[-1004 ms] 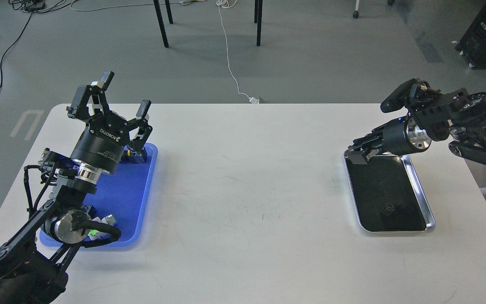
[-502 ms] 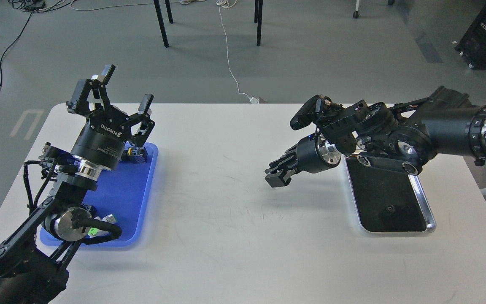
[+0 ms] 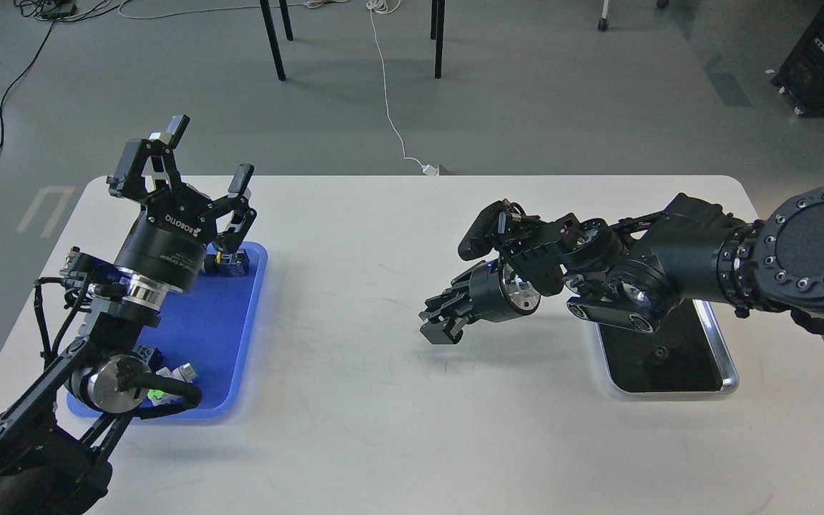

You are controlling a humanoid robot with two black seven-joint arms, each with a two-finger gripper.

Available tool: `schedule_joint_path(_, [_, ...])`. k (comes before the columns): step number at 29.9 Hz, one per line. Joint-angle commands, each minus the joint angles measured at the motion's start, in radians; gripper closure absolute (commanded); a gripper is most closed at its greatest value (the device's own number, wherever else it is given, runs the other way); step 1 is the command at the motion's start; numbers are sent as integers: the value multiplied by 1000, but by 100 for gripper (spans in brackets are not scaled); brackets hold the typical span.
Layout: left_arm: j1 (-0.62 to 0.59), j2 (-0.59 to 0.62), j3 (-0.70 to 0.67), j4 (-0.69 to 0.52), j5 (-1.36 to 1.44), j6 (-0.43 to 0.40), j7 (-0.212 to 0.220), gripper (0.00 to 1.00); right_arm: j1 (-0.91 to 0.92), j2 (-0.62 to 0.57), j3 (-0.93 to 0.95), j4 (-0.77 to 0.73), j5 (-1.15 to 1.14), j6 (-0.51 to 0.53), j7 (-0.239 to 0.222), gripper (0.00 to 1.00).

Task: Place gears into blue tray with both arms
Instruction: 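Carry the black part to the table center and release it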

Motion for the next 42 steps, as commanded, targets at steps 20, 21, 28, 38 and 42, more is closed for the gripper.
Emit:
schedule_joint_path(20, [20,-3,-5,-3,-1,0,0,2,-56,0,-25,-7,109,-12,0,71])
schedule_joint_path(21, [20,-8,-5,-3,-1,0,0,2,-58,0,-25,-7,109,-12,0,71])
schedule_joint_path(28, [20,-20,-4,-3,2,-2,0,2,-61,0,-25,-8,109,-15,0,58])
schedule_joint_path(38, [20,-14,-5,-3,0,-3,0,2,-18,0,-5,-1,194,-32,0,10])
schedule_joint_path(42, [20,-9,-4,-3,0,-2,0,2,3,0,76,10,221,-32,0,4])
